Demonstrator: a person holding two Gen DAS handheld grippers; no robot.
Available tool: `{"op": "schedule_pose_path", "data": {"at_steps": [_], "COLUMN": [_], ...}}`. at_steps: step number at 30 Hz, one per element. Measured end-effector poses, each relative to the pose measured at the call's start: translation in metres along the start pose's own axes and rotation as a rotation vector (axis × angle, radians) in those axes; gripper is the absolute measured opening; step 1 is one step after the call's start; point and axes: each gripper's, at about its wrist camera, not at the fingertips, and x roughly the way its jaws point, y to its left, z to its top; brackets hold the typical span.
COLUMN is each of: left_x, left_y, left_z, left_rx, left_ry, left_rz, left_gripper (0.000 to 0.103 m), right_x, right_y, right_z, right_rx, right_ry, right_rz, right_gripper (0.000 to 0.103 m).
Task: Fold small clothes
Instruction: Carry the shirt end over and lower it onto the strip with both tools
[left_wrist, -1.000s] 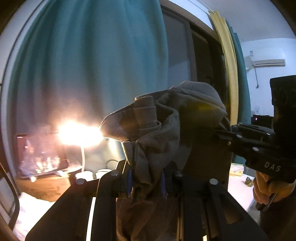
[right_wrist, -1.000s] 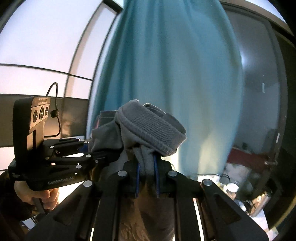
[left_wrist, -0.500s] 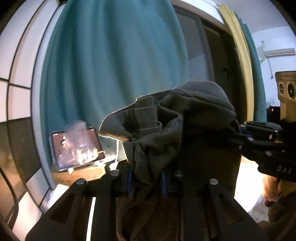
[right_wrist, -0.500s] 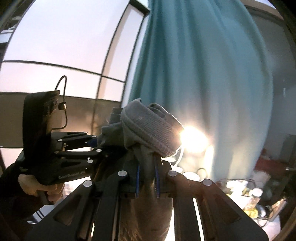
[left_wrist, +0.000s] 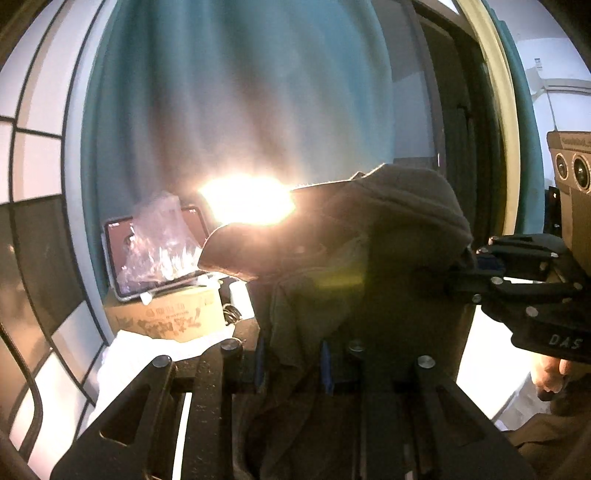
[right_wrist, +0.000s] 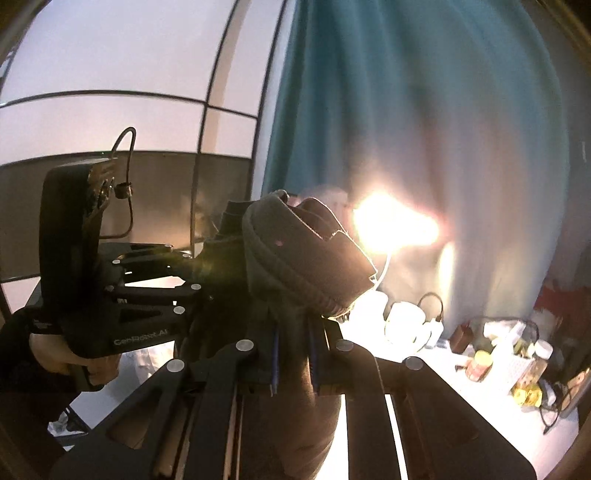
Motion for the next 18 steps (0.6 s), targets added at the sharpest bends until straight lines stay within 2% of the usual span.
{"op": "schedule_pose_path", "data": {"at_steps": [18], "left_x": [0.074], "left_y": [0.014], "left_z": [-0.010], "left_rx": [-0.051], "left_ry": [0.100], "left_rz": [-0.061], "left_gripper": [0.021], "right_x": [0.071], "right_y": [-0.050], "right_z": [-0.019], "right_rx": [0.108], "right_ry": [0.119], "right_rz": [-0.013], "right_gripper": [0.013]}}
